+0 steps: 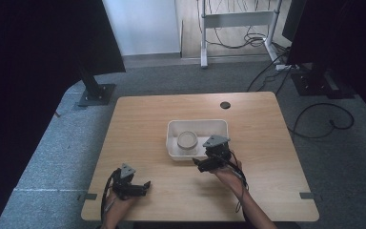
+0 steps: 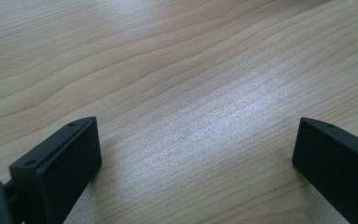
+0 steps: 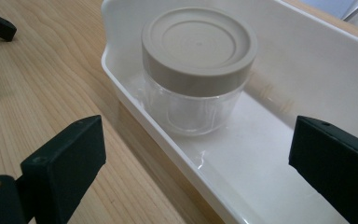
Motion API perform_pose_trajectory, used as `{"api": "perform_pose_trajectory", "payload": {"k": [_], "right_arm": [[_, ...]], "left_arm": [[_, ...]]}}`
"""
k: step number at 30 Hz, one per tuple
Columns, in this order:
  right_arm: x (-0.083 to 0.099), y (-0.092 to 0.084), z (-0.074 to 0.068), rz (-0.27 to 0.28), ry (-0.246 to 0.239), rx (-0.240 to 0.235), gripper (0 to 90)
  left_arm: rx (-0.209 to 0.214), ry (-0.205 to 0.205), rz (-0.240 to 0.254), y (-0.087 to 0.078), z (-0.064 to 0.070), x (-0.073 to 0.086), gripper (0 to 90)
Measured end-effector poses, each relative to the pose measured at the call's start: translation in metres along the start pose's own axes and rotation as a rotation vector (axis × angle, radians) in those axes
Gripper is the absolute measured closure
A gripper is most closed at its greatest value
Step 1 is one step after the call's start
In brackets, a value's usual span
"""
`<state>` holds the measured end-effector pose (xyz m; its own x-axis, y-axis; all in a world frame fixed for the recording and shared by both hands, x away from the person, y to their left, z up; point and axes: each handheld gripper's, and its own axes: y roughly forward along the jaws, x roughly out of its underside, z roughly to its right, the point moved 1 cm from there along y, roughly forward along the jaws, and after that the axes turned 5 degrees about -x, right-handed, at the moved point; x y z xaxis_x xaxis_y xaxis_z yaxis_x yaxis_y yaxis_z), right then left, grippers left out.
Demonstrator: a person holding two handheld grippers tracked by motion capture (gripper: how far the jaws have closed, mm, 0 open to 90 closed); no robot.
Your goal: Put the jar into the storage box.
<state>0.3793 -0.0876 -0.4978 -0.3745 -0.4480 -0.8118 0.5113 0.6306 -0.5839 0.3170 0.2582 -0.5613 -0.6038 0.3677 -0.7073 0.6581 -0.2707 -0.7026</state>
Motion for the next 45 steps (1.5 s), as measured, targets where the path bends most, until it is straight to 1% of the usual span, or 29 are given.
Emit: {"api": "perform_pose_trajectory", "payload": {"k": [4,10,17,23,31,37,45], "right_arm": [[0.002,-0.003,0.001,0.004,0.004,0.000,3.3],[0.008,-0.011,0.002,0.026,0.008,-0.004,3.4],[0.013,-0.020,0.003,0.031,0.008,-0.002,3.3],[0.019,-0.026,0.005,0.031,0.003,0.003,3.3],[0.031,-0.034,0.008,0.021,0.013,0.012,3.3],[0.037,-0.039,0.008,0.010,-0.001,0.021,3.3],[0.045,-0.046,0.010,0.005,0.007,0.030,3.3]], "left_arm": [[-0.002,-0.002,0.000,0.000,0.000,0.000,0.9],[-0.002,-0.002,0.000,0.000,0.000,0.000,0.9],[-0.002,-0.002,-0.001,0.000,0.000,0.000,0.9],[-0.002,-0.001,-0.002,0.000,0.000,0.000,0.9],[-0.002,-0.002,-0.001,0.000,0.000,0.000,0.9],[-0.002,-0.001,-0.001,0.000,0.000,0.000,0.9],[-0.002,-0.001,-0.001,0.000,0.000,0.000,0.9]]}}
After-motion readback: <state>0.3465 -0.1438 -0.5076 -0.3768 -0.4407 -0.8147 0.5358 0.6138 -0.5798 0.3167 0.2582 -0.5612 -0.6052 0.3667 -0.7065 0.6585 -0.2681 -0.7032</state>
